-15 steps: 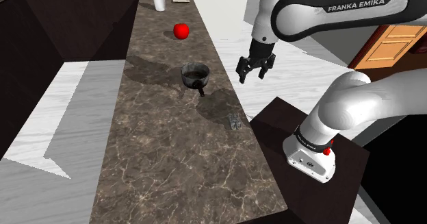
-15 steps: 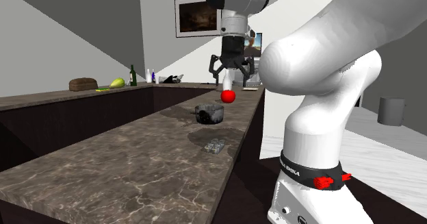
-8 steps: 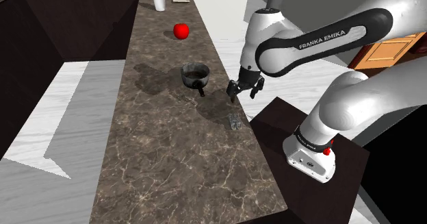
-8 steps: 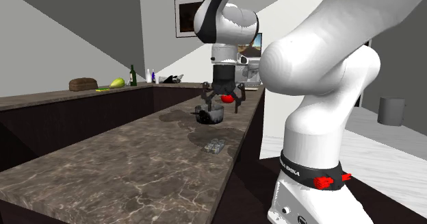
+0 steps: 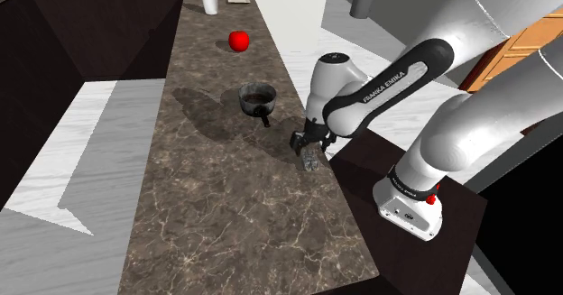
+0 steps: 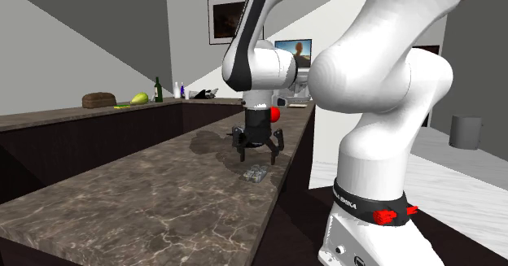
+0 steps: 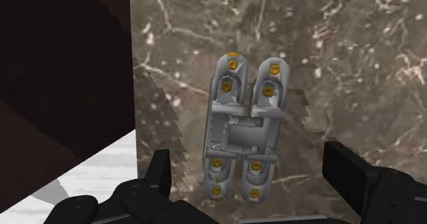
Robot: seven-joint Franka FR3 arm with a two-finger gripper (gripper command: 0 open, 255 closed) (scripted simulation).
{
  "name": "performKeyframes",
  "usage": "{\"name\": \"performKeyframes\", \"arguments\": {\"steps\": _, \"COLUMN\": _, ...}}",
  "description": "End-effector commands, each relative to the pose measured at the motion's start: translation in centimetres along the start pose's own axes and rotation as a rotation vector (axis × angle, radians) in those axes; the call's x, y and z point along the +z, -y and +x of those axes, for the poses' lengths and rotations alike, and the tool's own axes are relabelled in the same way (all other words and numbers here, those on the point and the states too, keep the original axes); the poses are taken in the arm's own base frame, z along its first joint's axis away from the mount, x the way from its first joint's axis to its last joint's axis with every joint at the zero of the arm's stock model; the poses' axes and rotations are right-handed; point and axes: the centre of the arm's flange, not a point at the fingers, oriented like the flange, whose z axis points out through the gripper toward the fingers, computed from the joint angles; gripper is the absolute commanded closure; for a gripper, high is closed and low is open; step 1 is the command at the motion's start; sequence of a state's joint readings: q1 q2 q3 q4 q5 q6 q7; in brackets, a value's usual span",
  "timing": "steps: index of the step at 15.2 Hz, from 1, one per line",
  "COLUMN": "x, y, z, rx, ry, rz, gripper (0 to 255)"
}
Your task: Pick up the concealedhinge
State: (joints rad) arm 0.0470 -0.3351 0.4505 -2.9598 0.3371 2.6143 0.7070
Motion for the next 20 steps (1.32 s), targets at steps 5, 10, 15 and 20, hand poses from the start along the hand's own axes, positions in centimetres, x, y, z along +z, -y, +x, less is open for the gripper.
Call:
{"name": "performKeyframes", "arguments": {"steps": 5, "x": 3.3, "y": 0.0, "z": 0.1, "rx": 0.003, "ry": -0.001, "rz": 0.001, "gripper": 0}}
{"name": "performKeyframes", "arguments": {"steps": 10, "x": 3.6, "y": 0.0, "z": 0.1, "rx": 0.003, "ry": -0.001, "rz": 0.001, "gripper": 255}}
{"name": "performKeyframes", "arguments": {"steps": 15, "x": 3.6, "y": 0.0, "z": 0.0, "rx": 0.003, "ry": -0.001, "rz": 0.001, "gripper": 255}}
{"name": "performKeyframes", "arguments": {"steps": 20, "x": 2.0, "y": 0.0, "z": 0.0, "rx": 0.003, "ry": -0.001, "rz": 0.001, "gripper": 255}}
